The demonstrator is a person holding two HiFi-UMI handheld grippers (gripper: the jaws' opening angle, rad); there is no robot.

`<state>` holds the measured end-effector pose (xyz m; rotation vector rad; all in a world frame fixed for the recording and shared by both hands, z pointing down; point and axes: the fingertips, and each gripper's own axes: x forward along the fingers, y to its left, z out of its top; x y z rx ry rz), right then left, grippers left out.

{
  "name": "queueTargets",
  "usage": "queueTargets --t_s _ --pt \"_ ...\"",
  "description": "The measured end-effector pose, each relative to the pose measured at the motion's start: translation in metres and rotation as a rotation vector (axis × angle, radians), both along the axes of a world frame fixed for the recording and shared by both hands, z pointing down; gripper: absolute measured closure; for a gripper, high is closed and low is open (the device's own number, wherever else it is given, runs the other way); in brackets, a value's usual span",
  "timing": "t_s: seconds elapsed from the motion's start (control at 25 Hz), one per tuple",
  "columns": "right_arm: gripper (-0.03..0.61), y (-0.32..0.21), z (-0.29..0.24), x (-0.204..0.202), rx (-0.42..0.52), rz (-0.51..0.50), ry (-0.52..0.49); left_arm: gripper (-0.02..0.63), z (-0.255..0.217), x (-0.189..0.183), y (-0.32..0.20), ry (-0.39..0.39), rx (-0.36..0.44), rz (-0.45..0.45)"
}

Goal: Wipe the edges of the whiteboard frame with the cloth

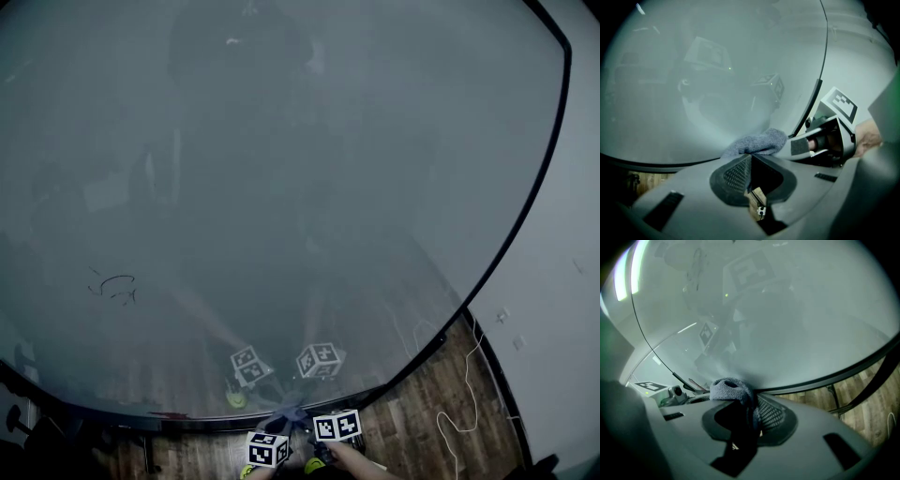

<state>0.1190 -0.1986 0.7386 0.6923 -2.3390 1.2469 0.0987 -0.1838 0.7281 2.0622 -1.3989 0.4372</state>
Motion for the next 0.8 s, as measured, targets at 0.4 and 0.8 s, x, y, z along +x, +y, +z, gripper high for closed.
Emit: queueTargets --t_s 0.4,0.8 --pt "0.495 -0.005 -0.003 0.014 -0.014 -0.041 -0.034 0.594 -0.004 0.014 -0.003 -0.023 0.031 -0.094" --pt "0.495 -0.009 -0.004 0.043 -0.067 0.019 -0.048 0.594 -0.003 0.043 -0.008 -0.015 -0.005 -0.063"
